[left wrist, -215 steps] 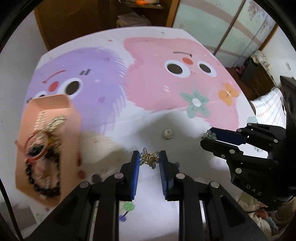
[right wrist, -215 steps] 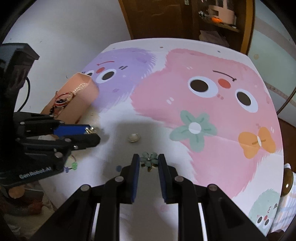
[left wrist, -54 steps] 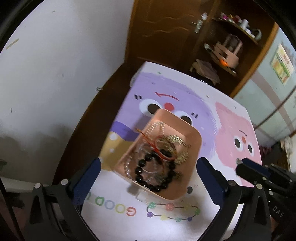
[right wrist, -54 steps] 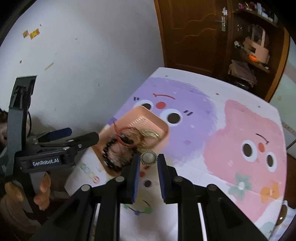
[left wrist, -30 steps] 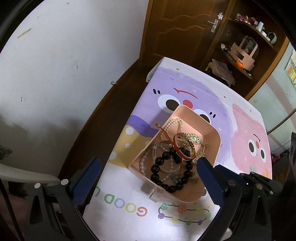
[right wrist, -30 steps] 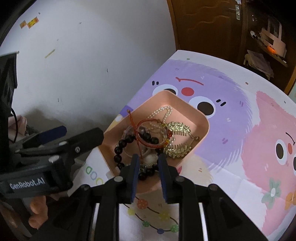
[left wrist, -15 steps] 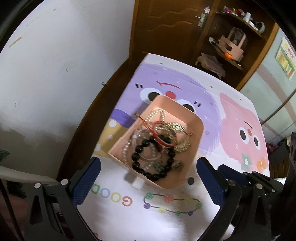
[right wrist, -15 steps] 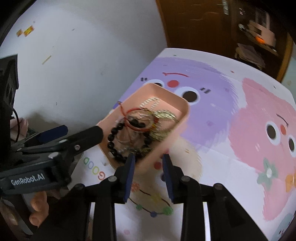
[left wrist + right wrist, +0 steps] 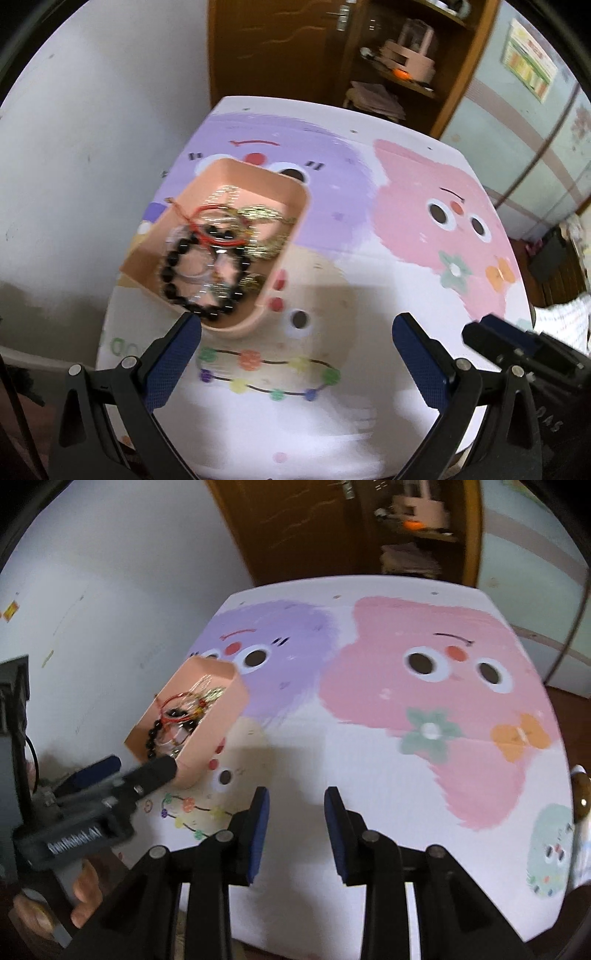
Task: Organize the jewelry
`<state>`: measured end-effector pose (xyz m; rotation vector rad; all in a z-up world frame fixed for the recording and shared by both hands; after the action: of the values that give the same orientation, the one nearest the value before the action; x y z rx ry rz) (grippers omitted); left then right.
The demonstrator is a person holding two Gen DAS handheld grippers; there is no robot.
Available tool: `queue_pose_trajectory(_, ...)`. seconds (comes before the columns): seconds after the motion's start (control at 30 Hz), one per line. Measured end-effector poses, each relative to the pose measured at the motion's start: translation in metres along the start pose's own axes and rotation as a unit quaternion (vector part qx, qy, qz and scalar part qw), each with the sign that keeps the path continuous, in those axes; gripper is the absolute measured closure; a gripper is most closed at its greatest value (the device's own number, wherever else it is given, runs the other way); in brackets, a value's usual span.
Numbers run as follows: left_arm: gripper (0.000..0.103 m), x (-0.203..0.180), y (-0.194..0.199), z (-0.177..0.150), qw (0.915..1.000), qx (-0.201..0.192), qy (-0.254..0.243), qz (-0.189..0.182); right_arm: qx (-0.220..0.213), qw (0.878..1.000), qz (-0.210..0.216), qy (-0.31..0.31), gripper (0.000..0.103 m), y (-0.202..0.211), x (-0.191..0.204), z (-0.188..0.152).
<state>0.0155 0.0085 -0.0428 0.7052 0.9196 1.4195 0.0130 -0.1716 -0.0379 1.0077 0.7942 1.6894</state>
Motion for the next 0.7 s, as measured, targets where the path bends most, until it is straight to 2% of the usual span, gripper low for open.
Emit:
queue_pose_trajectory(0.33,0.001,-0.055,0.024,-0.002,0.9988,-0.030,-0.037,-0.013,-0.056,0.998,-0.041,0.003,0.072,0.050,-0.020,-0.008)
queue_pose_trajectory(0.47,0.001,-0.070,0.032,-0.006,0.9978,-0.040,-0.053,-0.005,-0.067,0.996,-0.053,-0.005,0.072,0.057,-0.028,-0.016)
queue_pose_trajectory(0.7,0.001,-0.081,0.033,-0.015,0.9976,-0.033,-0.060,0.001,-0.071,0.996,-0.051,-0.028,0.072,0.062,-0.042,-0.028)
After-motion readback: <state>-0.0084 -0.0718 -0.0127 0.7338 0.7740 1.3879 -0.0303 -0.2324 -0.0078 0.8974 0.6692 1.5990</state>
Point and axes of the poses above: each gripper's, at about its wrist camera, not at the fingertips, and y roughly against the way its jaws point, x to its left, z to its top, the point moved 2 cm from there along -y, roughly the way its jaws point, and after that the axes turned 1 degree about -y, right-handed, at the moved point
